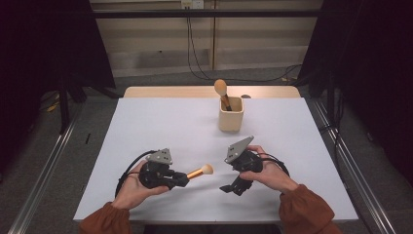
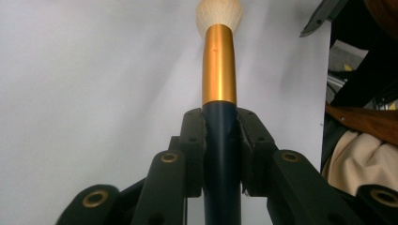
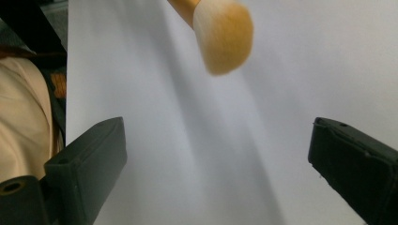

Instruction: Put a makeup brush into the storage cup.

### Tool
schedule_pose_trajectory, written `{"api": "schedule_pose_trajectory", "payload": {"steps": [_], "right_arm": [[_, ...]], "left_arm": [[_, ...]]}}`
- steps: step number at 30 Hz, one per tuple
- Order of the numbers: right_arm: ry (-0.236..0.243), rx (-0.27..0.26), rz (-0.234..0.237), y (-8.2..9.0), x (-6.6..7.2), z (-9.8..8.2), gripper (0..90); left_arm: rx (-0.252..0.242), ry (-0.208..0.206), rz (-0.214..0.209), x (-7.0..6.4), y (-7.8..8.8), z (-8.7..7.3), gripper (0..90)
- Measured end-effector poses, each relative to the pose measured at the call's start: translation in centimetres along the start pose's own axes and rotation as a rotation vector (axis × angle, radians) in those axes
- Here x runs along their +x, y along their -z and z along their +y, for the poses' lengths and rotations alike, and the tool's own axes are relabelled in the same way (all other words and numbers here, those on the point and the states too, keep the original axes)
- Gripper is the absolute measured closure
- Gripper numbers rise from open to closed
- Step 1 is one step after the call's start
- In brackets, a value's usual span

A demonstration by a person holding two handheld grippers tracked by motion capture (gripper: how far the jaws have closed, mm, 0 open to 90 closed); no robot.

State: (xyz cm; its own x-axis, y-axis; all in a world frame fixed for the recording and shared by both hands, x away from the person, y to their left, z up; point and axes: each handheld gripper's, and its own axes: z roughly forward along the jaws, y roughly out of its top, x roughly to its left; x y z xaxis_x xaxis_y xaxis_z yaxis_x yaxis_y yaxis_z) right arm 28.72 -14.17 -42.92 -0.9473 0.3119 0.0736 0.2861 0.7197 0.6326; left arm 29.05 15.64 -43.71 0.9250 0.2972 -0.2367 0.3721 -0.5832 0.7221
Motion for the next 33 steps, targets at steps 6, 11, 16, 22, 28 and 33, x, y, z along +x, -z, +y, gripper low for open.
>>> {"api": "schedule_pose_trajectory", "payload": {"steps": [6,11,16,22,28,33], "right_arm": [[-0.09,-0.129,-0.022,0.8,0.1,-1.0,2.8],[-0.143,-0.167,-0.04,1.0,0.4,-1.8,5.6],[-0.196,-0.202,-0.045,0.9,0.6,-2.8,5.5],[-0.252,-0.24,-0.015,0.9,0.8,-3.1,2.9],[-0.295,-0.314,-0.026,1.5,1.0,-3.6,4.6],[-0.319,-0.366,0.013,1.6,1.2,-3.8,6.6]], "left_arm": [[-0.054,0.008,0.017,-0.1,0.6,-0.3,74.5],[-0.121,0.03,0.028,-0.2,0.9,-0.7,74.5],[-0.193,0.038,0.039,-0.1,1.4,-1.0,74.5],[-0.245,0.046,0.048,-0.1,1.4,-1.2,74.5],[-0.322,0.046,0.028,-0.2,1.3,-1.4,74.4],[-0.365,0.027,0.017,-0.5,1.3,-1.2,74.4]]}}
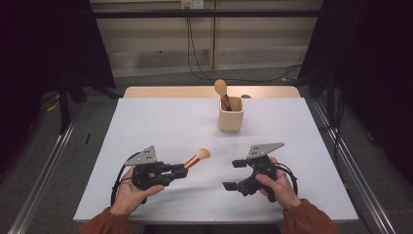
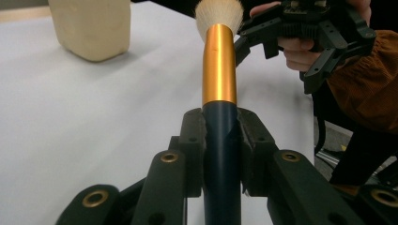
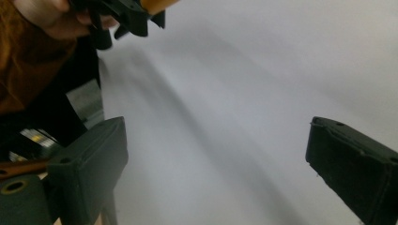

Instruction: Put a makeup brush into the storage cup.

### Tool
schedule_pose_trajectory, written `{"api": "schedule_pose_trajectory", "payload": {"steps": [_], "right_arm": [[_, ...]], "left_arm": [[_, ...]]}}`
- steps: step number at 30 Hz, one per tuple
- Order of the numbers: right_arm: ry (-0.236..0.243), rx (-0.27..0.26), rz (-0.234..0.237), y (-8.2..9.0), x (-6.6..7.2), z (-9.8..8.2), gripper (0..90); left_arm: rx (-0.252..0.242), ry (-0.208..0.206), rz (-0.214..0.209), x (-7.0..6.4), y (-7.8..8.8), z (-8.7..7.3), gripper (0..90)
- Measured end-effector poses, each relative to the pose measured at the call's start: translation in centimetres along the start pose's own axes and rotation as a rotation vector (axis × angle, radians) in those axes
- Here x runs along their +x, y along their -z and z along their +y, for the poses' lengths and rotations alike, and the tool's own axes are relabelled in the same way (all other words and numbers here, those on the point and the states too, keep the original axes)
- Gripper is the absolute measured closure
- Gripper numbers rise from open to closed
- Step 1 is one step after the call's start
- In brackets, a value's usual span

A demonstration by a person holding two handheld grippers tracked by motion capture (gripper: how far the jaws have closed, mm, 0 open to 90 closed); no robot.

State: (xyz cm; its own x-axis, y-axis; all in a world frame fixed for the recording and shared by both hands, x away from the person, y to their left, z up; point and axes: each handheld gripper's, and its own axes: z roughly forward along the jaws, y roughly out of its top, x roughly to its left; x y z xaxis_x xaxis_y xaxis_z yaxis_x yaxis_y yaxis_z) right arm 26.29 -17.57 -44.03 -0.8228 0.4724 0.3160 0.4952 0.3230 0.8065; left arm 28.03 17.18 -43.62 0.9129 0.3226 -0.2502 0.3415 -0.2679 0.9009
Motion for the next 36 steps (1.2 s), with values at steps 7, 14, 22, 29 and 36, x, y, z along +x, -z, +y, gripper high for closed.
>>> {"api": "schedule_pose_trajectory", "payload": {"steps": [7,14,22,29,36], "right_arm": [[0.02,-0.074,-0.037,0.5,0.4,0.1,6.1],[0.056,-0.226,-0.043,0.5,1.1,0.1,2.4],[0.056,-0.333,0.029,0.4,1.6,0.2,1.8],[0.032,-0.399,0.067,0.4,1.8,0.7,0.9],[0.018,-0.436,0.111,0.0,2.2,1.5,1.2]], "left_arm": [[-0.052,0.004,-0.012,-0.3,-0.1,0.3,74.4],[-0.087,-0.002,-0.021,-0.4,-0.4,0.8,74.4],[-0.132,-0.004,-0.028,-0.8,-0.6,1.3,74.4],[-0.159,-0.006,-0.05,-1.0,-1.3,1.8,74.4],[-0.168,-0.015,-0.063,-1.3,-2.0,2.2,74.4]]}}
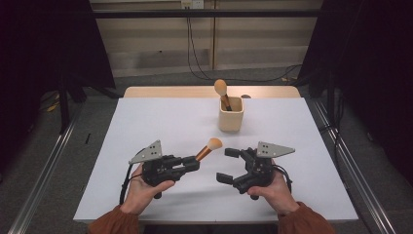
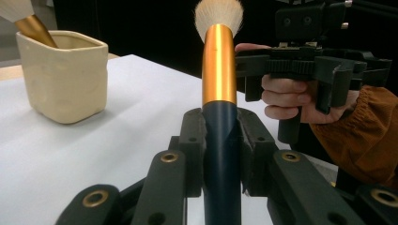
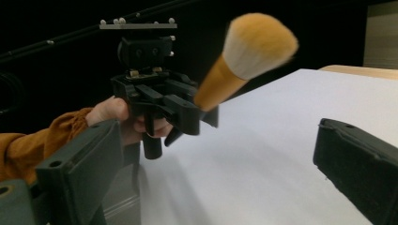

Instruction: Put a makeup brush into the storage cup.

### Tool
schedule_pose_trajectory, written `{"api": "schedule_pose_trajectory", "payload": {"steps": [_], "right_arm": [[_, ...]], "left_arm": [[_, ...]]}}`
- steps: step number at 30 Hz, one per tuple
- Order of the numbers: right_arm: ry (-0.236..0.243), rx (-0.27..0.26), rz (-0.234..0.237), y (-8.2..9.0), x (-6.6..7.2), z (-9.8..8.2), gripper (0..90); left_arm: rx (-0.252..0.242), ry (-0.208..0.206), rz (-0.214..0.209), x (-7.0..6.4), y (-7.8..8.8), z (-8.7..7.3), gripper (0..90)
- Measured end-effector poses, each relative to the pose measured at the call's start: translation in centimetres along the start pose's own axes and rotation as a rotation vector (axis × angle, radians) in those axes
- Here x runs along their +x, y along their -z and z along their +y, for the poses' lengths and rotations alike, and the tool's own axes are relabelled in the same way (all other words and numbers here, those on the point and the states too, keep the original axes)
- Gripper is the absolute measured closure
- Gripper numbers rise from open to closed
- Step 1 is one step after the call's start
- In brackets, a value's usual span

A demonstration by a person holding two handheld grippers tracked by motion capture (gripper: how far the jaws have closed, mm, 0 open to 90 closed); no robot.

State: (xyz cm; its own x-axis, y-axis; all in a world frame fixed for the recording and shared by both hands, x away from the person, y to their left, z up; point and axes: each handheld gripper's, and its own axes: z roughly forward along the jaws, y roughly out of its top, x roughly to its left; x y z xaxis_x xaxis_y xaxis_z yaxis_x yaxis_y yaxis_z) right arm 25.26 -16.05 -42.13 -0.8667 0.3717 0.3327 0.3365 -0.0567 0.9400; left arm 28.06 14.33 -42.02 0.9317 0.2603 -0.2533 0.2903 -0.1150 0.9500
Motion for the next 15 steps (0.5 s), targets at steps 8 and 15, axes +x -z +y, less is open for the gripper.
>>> {"api": "schedule_pose_trajectory", "payload": {"steps": [8,15], "right_arm": [[-0.009,-0.03,0.01,-1.0,-0.1,0.7,9.5],[-0.003,-0.056,0.013,-1.4,-0.4,0.8,25.5]], "left_arm": [[-0.046,-0.016,-0.02,-0.4,-0.7,0.3,74.4],[-0.047,-0.026,-0.028,-0.6,-1.1,0.2,74.4]]}}
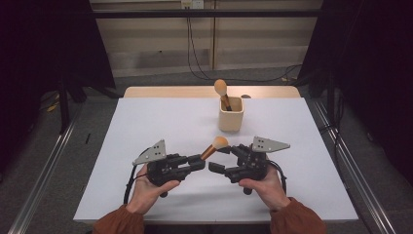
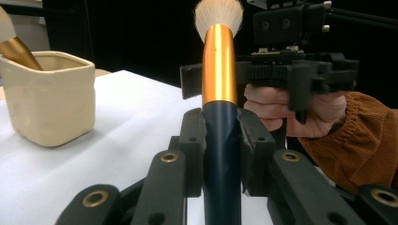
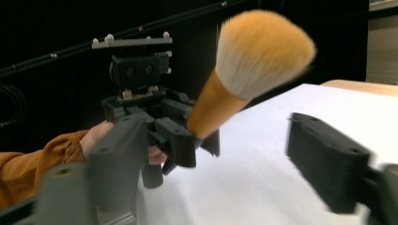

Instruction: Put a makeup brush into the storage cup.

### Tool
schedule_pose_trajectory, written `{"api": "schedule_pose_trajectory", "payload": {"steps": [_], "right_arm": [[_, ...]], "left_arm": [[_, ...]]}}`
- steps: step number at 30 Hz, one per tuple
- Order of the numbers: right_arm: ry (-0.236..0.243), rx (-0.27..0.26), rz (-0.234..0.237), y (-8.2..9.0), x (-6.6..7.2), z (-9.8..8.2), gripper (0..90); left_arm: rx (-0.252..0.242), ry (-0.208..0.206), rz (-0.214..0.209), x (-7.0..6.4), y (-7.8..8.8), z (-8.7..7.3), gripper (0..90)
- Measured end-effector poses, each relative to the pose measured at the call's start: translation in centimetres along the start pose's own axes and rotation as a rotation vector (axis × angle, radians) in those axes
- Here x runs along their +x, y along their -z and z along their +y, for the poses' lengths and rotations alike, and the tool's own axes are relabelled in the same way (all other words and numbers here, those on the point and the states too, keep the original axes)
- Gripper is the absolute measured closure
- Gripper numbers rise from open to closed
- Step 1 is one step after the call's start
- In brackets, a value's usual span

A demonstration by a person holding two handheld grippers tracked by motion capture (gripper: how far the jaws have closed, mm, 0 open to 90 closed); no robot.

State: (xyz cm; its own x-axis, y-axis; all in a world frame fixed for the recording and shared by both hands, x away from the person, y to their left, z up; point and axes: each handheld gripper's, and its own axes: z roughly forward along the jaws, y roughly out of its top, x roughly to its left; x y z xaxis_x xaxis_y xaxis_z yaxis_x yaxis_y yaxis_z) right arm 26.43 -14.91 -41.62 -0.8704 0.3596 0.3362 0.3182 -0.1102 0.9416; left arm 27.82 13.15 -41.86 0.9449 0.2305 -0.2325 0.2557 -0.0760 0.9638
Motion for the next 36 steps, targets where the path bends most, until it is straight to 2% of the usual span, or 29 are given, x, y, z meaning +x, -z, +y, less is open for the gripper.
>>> {"api": "schedule_pose_trajectory", "payload": {"steps": [2,4,8,10,17,19,22,29,34,36], "right_arm": [[0.011,0.003,-0.009,-0.1,0.0,0.1,26.7],[0.008,0.007,0.006,-0.4,0.0,0.1,30.3],[-0.004,-0.004,0.027,-0.8,0.0,0.2,40.5],[-0.001,-0.01,0.036,-1.0,-0.1,0.2,48.9],[-0.024,-0.029,0.049,-1.3,-0.4,0.1,64.0],[-0.036,-0.029,0.057,-1.3,-0.5,0.0,65.1],[-0.048,-0.039,0.074,-1.3,-0.6,0.0,67.7],[-0.067,-0.04,0.1,-1.2,-0.7,-0.3,71.7],[-0.072,-0.044,0.084,-1.3,-0.6,-0.4,72.4],[-0.08,-0.044,0.085,-1.3,-0.6,-0.4,72.5]], "left_arm": [[0.003,-0.002,0.0,0.0,-0.1,-0.1,74.4],[0.001,-0.001,0.0,0.0,-0.1,-0.1,74.4],[-0.003,-0.004,-0.006,0.0,-0.2,-0.2,74.4],[-0.007,-0.006,-0.001,0.0,-0.2,-0.2,74.4],[-0.017,-0.004,-0.014,0.1,-0.1,-0.3,74.3],[-0.026,-0.001,-0.014,0.1,-0.1,-0.4,74.3],[-0.022,0.003,-0.038,0.2,-0.1,-0.5,74.2],[-0.015,0.0,-0.029,0.3,-0.3,-0.8,72.6],[-0.007,0.006,-0.019,0.4,-0.4,-0.8,71.6],[-0.012,0.022,-0.019,0.5,-0.5,-0.9,70.9]]}}
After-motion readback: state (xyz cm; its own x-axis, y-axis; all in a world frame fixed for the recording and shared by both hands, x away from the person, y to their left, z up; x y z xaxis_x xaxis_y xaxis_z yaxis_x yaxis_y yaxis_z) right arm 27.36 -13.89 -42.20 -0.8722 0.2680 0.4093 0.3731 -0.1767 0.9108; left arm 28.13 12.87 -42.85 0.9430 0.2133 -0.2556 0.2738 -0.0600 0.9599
